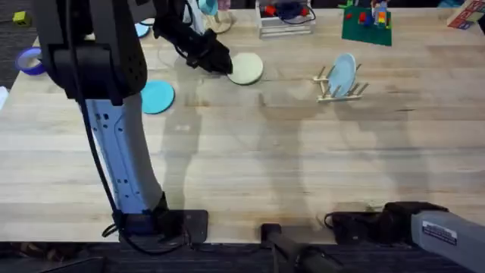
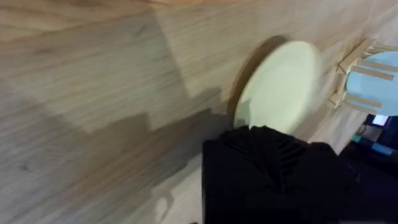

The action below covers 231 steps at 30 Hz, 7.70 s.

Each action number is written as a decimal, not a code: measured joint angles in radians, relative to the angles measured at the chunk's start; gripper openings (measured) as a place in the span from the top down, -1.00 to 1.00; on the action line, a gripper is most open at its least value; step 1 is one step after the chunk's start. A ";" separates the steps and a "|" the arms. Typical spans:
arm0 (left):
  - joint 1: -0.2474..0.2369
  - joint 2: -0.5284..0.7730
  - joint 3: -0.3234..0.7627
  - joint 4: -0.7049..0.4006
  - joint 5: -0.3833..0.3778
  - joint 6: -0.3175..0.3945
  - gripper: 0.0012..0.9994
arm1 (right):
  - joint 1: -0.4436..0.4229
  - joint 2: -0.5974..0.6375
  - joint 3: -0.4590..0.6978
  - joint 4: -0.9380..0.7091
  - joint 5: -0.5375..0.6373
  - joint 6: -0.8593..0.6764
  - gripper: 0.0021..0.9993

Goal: Pick up the plates from the table one by one and place each into a slot on the dish rack.

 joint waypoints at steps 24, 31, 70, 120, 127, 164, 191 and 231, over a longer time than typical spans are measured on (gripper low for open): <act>0.000 0.009 0.008 -0.005 -0.020 -0.009 0.92 | 0.132 0.085 0.000 0.010 0.000 0.000 -0.99; -0.002 0.009 0.010 -0.007 -0.023 -0.012 0.92 | 0.205 0.210 0.000 0.101 0.000 0.014 -0.99; -0.002 0.009 0.010 -0.007 -0.026 -0.015 0.92 | 0.269 0.775 0.000 0.568 -0.275 0.261 -0.99; 0.000 0.009 0.071 -0.086 -0.067 -0.010 0.92 | 0.379 0.908 0.021 0.653 -0.434 0.464 0.95; 0.000 -0.018 0.188 -0.194 -0.105 0.032 0.92 | 0.366 0.888 0.026 0.542 -0.469 0.370 0.95; 0.000 -0.926 0.242 -0.609 -0.545 0.069 0.92 | 0.353 0.106 0.026 0.021 0.260 0.050 0.95; 0.000 -0.997 0.243 -0.646 -0.581 0.079 -0.99 | 0.288 0.028 0.026 -0.083 0.509 0.043 0.95; 0.000 -0.997 0.243 -0.646 -0.581 0.079 -0.99 | 0.243 0.039 0.026 -0.106 0.443 0.031 0.95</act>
